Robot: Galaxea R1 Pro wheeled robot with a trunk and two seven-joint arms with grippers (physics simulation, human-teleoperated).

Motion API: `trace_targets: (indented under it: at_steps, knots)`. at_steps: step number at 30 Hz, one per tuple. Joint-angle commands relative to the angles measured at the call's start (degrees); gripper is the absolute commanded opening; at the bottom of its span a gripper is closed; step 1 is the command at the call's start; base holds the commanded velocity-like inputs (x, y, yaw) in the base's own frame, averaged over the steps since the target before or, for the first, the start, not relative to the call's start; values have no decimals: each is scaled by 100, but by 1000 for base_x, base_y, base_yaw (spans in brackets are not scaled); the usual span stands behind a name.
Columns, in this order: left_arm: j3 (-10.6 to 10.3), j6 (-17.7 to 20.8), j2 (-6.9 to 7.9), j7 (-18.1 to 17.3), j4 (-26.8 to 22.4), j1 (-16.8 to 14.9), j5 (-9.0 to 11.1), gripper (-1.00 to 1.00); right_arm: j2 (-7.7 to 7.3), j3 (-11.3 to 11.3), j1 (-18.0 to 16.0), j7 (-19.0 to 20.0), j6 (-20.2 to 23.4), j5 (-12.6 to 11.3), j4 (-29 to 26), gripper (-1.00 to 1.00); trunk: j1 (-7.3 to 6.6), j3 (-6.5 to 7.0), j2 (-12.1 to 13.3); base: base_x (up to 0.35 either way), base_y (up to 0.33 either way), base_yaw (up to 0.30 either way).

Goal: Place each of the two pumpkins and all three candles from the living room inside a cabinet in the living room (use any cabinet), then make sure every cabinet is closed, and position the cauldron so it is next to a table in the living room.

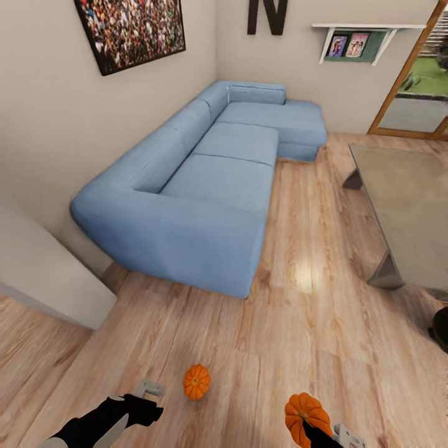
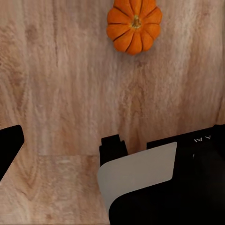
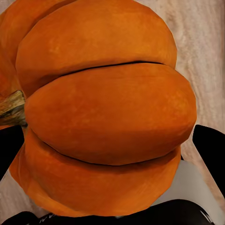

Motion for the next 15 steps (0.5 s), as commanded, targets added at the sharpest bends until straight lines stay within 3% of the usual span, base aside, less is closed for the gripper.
trace_targets:
  at_steps: [1,11,15]
  knots:
    - [-21,19,7,2,-9,-2,23,100,-1,48,-5,25,-24,-61,10,-100,2,0,-3,159,105,-270]
    - [-20,19,7,0,-11,-2,23,100,-1,57,-5,32,-36,-55,5,-100,2,48,-3,181,188,-263]
    - [-21,18,7,-1,-14,-2,23,100,-1,57,-5,34,-36,-55,2,-100,2,71,-3,73,42,-255]
